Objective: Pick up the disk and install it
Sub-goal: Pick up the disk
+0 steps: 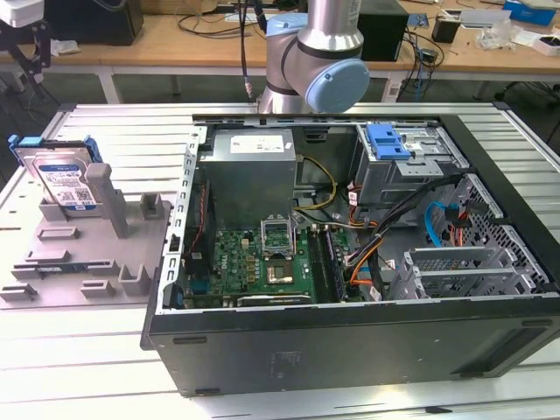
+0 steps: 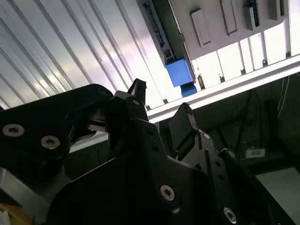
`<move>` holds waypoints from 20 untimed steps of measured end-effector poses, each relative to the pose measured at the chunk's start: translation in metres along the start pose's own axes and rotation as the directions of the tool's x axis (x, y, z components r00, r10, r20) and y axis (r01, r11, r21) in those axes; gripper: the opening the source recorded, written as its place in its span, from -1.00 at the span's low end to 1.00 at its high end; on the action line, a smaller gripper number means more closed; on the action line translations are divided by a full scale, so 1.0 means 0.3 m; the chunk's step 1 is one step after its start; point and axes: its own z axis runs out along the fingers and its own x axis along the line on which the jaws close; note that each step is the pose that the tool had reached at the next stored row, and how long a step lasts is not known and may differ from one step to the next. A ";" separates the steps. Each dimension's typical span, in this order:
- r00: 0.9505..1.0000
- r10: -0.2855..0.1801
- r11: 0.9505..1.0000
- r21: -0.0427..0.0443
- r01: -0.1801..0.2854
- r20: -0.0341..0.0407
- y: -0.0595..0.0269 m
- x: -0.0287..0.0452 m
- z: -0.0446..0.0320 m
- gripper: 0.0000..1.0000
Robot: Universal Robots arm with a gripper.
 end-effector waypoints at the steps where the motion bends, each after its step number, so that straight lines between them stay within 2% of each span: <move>1: 1.000 -0.018 1.000 0.000 0.018 -0.001 0.000 0.000 0.000 -0.04; 5: 0.995 -0.095 0.995 0.000 0.095 -0.004 0.000 0.000 0.000 -0.04; 7: 0.991 -0.132 0.991 0.000 0.132 -0.006 0.000 0.000 0.000 -0.04; 10: 0.982 -0.187 0.982 0.000 0.187 -0.008 0.000 0.000 0.001 -0.04; 11: 0.977 -0.213 0.977 0.000 0.213 -0.010 0.000 0.000 0.001 -0.04; 12: 0.969 -0.248 0.969 -0.001 0.248 -0.011 0.000 0.000 0.001 -0.04; 16: 0.946 -0.324 0.946 -0.001 0.324 -0.015 0.000 0.000 0.002 -0.04; 20: 0.917 -0.398 0.917 -0.002 0.398 -0.021 0.000 0.000 0.002 -0.04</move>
